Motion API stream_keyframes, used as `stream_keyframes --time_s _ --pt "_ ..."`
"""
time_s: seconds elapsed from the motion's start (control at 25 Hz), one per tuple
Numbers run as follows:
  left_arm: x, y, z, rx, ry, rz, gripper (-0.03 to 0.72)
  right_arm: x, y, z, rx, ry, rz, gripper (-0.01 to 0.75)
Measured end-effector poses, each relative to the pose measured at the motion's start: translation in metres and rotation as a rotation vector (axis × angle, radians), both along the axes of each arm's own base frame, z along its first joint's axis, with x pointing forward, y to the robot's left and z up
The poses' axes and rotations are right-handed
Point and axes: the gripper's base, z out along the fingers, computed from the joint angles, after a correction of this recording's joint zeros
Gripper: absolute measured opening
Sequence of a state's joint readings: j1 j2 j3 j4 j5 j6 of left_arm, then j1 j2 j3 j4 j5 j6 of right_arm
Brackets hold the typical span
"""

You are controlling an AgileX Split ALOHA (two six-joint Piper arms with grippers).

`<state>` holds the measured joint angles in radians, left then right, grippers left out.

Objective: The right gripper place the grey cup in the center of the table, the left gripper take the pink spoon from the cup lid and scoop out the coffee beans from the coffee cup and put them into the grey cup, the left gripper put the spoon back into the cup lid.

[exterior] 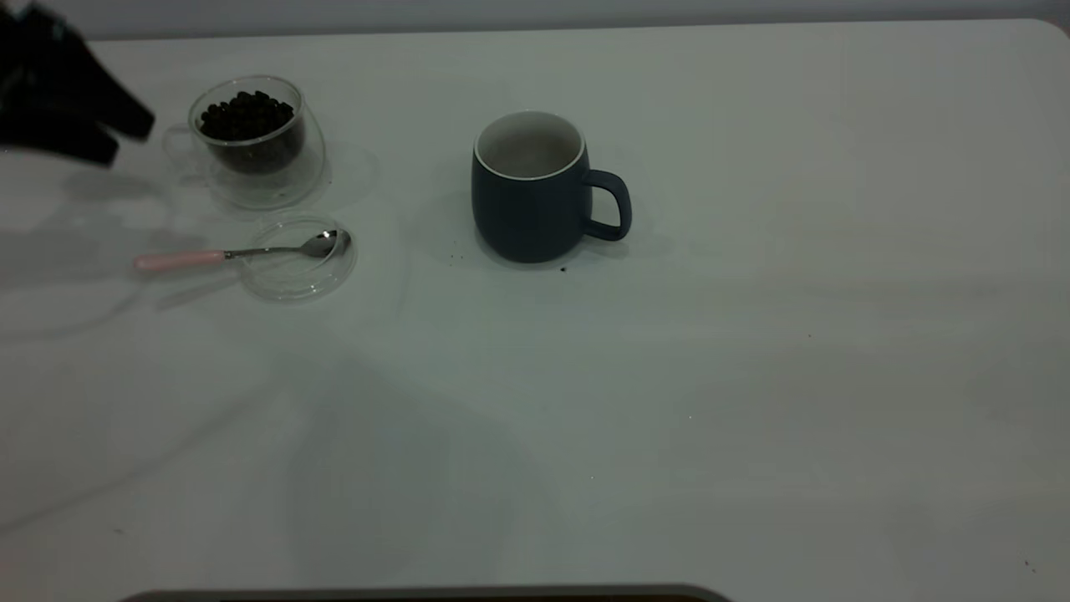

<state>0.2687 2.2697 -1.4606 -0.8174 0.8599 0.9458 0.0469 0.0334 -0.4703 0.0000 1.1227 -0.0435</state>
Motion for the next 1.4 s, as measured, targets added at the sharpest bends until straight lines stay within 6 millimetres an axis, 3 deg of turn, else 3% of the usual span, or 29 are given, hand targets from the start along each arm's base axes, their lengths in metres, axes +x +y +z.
stream_keyframes --time_s 0.32,0.56,0.76,1.04,1.2,1.4 --pt "0.023 -0.058 0.084 0.206 -0.008 -0.088 0.594 0.0 0.0 0.0 0.0 0.0 0.0 0.591" --pt "0.019 -0.096 0.134 0.348 0.083 -0.122 0.594 0.0 0.0 0.0 0.0 0.0 0.0 0.591" --pt "0.016 -0.115 0.172 0.427 0.03 0.006 0.592 0.0 0.0 0.0 0.0 0.0 0.0 0.591" --pt "0.008 -0.117 0.195 0.382 0.052 0.18 0.59 0.0 0.0 0.0 0.0 0.0 0.0 0.591" --pt "-0.01 -0.116 0.216 0.374 0.024 0.191 0.59 0.0 0.0 0.0 0.0 0.0 0.0 0.591" --pt "-0.068 -0.111 0.231 0.395 0.031 0.144 0.59 0.0 0.0 0.0 0.0 0.0 0.0 0.591"
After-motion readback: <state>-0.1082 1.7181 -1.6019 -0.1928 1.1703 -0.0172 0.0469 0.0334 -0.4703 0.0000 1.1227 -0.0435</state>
